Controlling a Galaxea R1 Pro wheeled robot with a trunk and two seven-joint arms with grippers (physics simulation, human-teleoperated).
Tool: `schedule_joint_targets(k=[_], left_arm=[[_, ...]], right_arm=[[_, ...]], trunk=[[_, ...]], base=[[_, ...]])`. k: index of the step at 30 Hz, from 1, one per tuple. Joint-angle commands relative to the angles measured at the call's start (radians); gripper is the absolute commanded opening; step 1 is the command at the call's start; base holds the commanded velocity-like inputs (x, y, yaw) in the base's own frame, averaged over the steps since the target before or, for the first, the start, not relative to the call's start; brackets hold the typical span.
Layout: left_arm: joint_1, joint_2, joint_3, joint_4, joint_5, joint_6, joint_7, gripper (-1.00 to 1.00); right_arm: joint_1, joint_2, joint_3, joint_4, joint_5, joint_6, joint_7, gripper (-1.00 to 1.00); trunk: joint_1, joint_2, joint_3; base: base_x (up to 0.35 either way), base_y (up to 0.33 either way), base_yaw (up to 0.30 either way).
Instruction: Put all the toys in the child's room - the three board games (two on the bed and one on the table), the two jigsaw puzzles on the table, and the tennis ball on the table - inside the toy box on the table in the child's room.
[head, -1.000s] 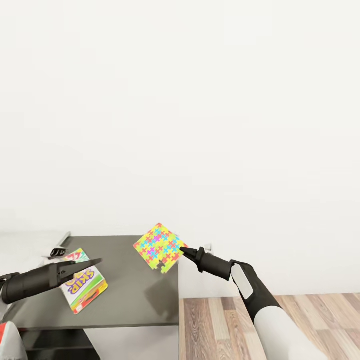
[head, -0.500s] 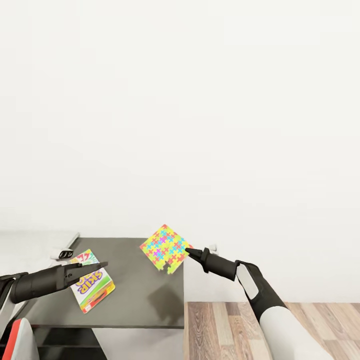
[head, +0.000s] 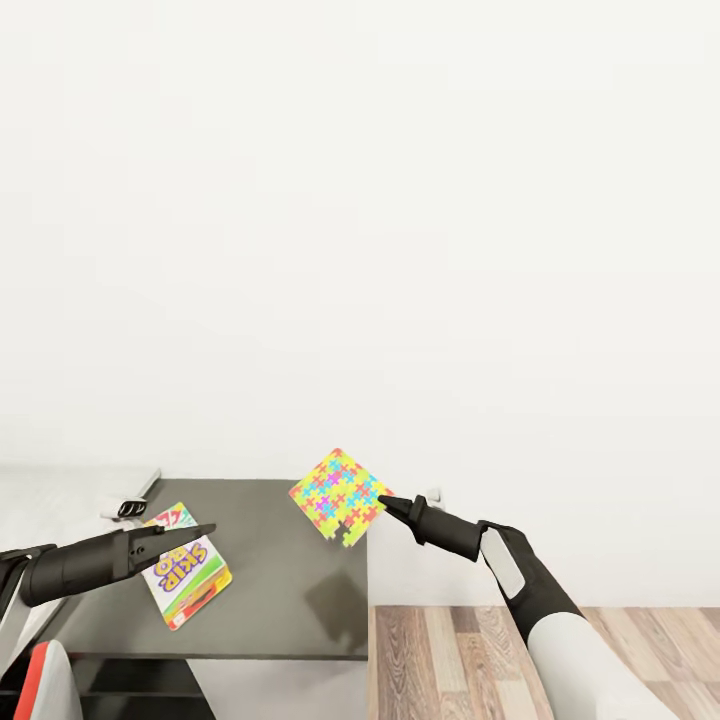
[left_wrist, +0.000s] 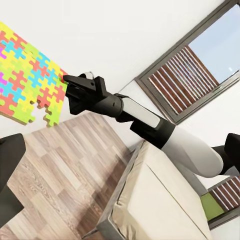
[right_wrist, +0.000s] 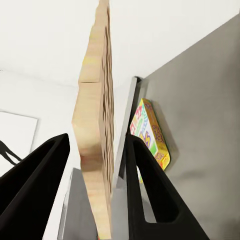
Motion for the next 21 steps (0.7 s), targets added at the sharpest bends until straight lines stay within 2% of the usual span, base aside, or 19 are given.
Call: schedule_joint_targets(k=[1,9,14,21], left_arm=[[-0.001,0.000,0.000,0.000,-0.001,0.011,-0.004,1.00],[-0.002,0.001,0.000,0.002,-0.010,0.020,-0.004,1.00],[-0.001,-0.003,0.001,0.003,-0.048,0.023,-0.004,1.00],[0.000,-0.004,0.001,0.002,-0.057,0.022,-0.004,1.00]], right_arm=[[-0.001,0.001,-0.004,0.000,0.003,-0.011,0.001,-1.00],[-0.001,0.001,-0.002,0.000,0.003,-0.041,0.000,-1.00],[-0.001,0.002,-0.001,0.000,0.003,-0.042,0.000,-1.00],[-0.001,0.001,-0.002,0.000,0.003,-0.042,0.001,-1.00]], trunk=[[-0.004,0.006,0.002],[-0.035,0.062,0.029],[-0.054,0.097,0.047],[-0.081,0.146,0.071]], base=[[0.000,0.000,0.100],[-0.002,0.000,0.241],[-0.195,0.000,0.278],[-0.058,0.000,0.280]])
